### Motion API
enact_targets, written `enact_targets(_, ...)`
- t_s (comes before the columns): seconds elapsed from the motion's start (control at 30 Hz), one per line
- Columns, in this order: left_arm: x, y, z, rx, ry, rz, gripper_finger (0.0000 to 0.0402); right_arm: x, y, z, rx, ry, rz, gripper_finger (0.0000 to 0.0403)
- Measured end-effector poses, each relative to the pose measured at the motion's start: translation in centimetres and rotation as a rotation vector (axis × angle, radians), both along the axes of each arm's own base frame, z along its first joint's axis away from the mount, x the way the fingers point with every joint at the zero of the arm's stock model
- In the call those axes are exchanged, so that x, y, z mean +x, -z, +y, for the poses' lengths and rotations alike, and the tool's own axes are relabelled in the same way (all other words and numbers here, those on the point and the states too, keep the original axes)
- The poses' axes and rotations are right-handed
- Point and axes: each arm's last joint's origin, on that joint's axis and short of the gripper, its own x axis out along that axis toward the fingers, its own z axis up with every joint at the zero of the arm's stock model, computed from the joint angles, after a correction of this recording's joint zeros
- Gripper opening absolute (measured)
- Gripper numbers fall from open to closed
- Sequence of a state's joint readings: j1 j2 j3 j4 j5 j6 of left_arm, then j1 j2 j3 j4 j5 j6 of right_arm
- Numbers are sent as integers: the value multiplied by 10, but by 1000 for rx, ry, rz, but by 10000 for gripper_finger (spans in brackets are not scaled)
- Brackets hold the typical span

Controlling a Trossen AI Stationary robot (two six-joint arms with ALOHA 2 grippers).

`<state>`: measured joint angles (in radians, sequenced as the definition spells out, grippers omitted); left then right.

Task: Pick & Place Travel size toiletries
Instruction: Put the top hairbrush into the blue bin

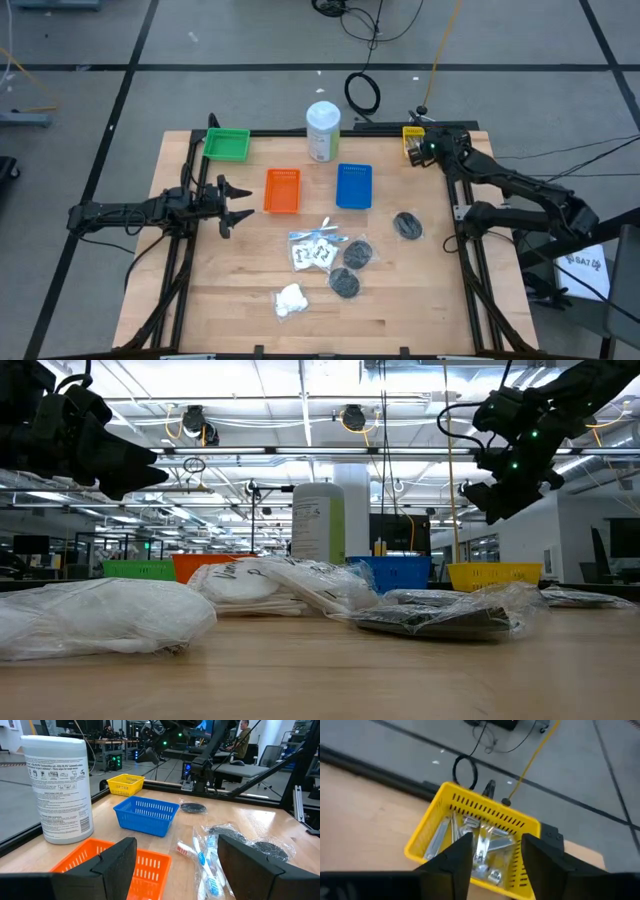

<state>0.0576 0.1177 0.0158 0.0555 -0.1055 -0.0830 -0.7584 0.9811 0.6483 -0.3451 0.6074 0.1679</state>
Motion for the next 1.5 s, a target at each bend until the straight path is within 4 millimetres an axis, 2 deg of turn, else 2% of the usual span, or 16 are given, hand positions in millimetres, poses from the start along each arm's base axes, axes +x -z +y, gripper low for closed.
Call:
enact_targets(0.23,0,0,0,0,0,0,273,7,-2,9,189,-302,-212,158)
enact_targets(0.5,0,0,0,0,0,0,273,23,4,32,383,-543,-314,160)
enact_targets(0.63,0,0,0,0,0,0,274,40,-3,59,387,-693,-372,161)
enact_targets(0.73,0,0,0,0,0,0,273,55,-11,87,371,-821,-437,159)
enact_targets(0.87,0,0,0,0,0,0,274,65,-13,131,382,-931,-434,157)
enact_targets(0.97,0,0,0,0,0,0,273,63,-8,158,406,-905,-403,157)
enact_targets(1.07,0,0,0,0,0,0,274,50,4,170,477,-797,-302,157)
enact_targets(1.2,0,0,0,0,0,0,274,17,21,165,606,-488,-96,157)
enact_targets(1.3,0,0,0,0,0,0,274,-4,25,159,610,-302,20,157)
enact_targets(1.37,0,0,0,0,0,0,274,-10,25,157,591,-253,43,157)
enact_targets(1.5,0,0,0,0,0,0,274,-14,30,154,611,-265,-10,157)
